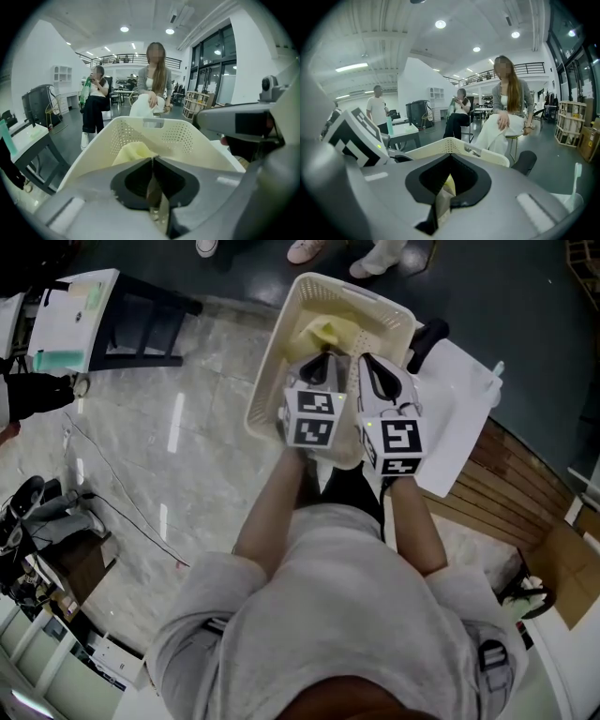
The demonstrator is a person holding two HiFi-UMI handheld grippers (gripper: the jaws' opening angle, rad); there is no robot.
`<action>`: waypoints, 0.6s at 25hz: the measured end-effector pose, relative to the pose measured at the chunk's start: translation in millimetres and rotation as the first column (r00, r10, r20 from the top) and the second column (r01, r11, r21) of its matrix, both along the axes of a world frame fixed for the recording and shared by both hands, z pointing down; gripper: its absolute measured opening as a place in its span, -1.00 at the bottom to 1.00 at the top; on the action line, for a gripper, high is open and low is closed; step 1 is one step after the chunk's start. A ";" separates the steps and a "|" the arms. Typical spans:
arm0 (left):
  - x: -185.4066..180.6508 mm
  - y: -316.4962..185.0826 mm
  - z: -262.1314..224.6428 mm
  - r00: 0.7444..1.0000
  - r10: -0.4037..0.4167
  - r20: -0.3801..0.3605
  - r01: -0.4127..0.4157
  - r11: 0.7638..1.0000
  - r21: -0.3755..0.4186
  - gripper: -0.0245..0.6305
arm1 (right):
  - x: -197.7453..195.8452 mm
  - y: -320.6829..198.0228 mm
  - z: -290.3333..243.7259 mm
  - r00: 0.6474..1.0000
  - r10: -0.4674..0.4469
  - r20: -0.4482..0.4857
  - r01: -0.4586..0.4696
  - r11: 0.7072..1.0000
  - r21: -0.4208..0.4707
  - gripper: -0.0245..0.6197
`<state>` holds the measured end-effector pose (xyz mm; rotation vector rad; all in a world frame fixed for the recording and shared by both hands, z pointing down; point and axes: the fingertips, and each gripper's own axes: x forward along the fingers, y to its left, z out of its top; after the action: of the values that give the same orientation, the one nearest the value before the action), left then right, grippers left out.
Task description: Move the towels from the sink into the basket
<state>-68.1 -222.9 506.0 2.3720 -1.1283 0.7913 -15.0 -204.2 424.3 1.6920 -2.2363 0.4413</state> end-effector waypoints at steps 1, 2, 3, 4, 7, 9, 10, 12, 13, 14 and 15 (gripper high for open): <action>1.2 0.3 -0.2 1.000 0.008 -0.003 -0.008 1.000 -0.002 -0.85 | 0.7 0.6 0.3 1.000 0.007 -0.001 -0.007 1.000 -0.001 -0.90; 2.3 1.1 -0.6 1.000 0.016 -0.010 -0.017 1.000 -0.007 -0.78 | 1.1 1.2 0.6 1.000 0.014 -0.001 -0.014 1.000 -0.002 -0.90; 3.5 2.4 -0.8 1.000 0.024 -0.019 -0.025 1.000 -0.014 -0.68 | 1.2 1.9 1.0 1.000 0.020 -0.002 -0.020 1.000 -0.003 -0.90; 4.4 3.8 -0.9 0.999 0.032 -0.027 -0.032 0.999 -0.020 -0.62 | 1.1 2.6 1.3 1.000 0.025 -0.003 -0.025 1.000 -0.003 -0.90; 3.3 7.3 -3.8 0.998 0.043 -0.044 -0.044 0.999 -0.023 -0.56 | -2.0 5.5 -1.0 0.999 0.036 -0.007 -0.036 0.999 0.000 -0.90; 1.1 9.7 -7.6 0.997 0.048 -0.054 -0.049 0.999 -0.023 -0.49 | -4.7 8.5 -4.7 0.999 0.042 -0.011 -0.042 0.999 0.006 -0.90; 0.4 10.9 -10.1 0.997 0.051 -0.060 -0.052 0.998 -0.021 -0.48 | -5.2 10.3 -6.0 0.999 0.046 -0.013 -0.046 0.999 0.007 -0.90; -0.9 13.5 -16.5 0.996 0.059 -0.072 -0.060 0.998 -0.009 -0.48 | -5.4 14.3 -7.9 0.998 0.057 -0.019 -0.057 0.998 0.009 -0.90; -1.6 15.1 -19.9 0.995 0.065 -0.078 -0.065 0.998 -0.002 -0.48 | -5.8 16.5 -8.7 0.998 0.063 -0.022 -0.063 0.998 0.010 -0.90; -2.5 17.2 -23.3 0.994 0.071 -0.083 -0.071 0.997 0.006 -0.48 | -6.6 18.7 -9.6 0.997 0.070 -0.025 -0.070 0.997 0.012 -0.90; -3.5 19.8 -26.6 0.993 0.079 -0.088 -0.078 0.997 0.014 -0.48 | -7.9 21.2 -10.8 0.997 0.077 -0.028 -0.077 0.997 0.014 -0.90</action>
<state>-71.6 -203.1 479.4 2.4477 -1.0116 0.7006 -22.9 -182.9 413.5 1.7847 -2.1645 0.4191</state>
